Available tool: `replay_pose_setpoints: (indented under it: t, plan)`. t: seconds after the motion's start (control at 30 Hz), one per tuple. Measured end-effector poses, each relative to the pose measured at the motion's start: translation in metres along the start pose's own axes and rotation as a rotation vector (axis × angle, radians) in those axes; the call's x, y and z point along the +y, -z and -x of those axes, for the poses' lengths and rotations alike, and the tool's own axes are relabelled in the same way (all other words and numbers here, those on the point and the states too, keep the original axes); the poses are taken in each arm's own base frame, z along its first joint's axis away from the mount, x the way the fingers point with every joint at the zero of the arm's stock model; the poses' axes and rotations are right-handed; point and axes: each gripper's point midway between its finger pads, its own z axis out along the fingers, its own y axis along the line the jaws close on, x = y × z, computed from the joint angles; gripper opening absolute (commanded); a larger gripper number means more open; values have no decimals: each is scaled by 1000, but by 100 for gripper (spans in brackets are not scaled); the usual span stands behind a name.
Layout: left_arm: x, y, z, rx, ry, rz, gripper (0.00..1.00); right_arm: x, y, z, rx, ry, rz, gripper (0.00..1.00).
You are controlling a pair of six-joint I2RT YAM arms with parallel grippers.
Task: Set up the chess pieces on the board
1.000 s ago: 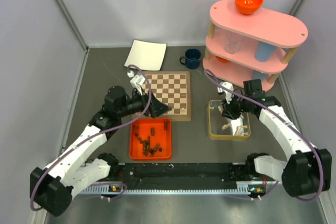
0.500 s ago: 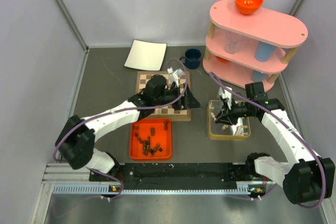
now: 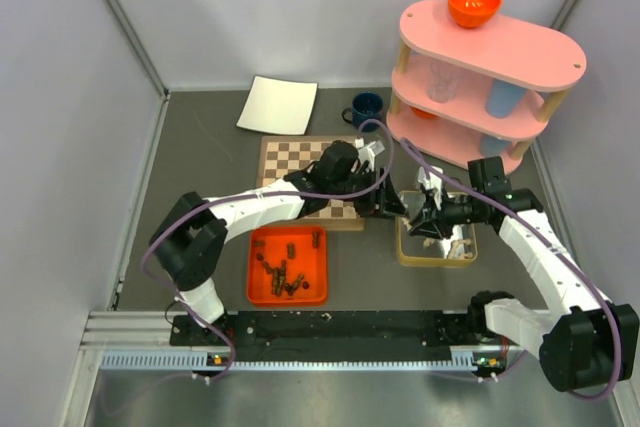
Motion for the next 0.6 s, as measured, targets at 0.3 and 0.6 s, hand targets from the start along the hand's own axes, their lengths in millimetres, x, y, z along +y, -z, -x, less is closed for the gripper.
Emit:
replay_pose_setpoints:
  t: [0.3,0.6]
  plan:
    - [-3,-8,-13,69,6,-15,44,0,0,0,-1,3,1,12]
    - [-6,-13,-22,110,6,-42,37,0,0,0,-1,6,2,12]
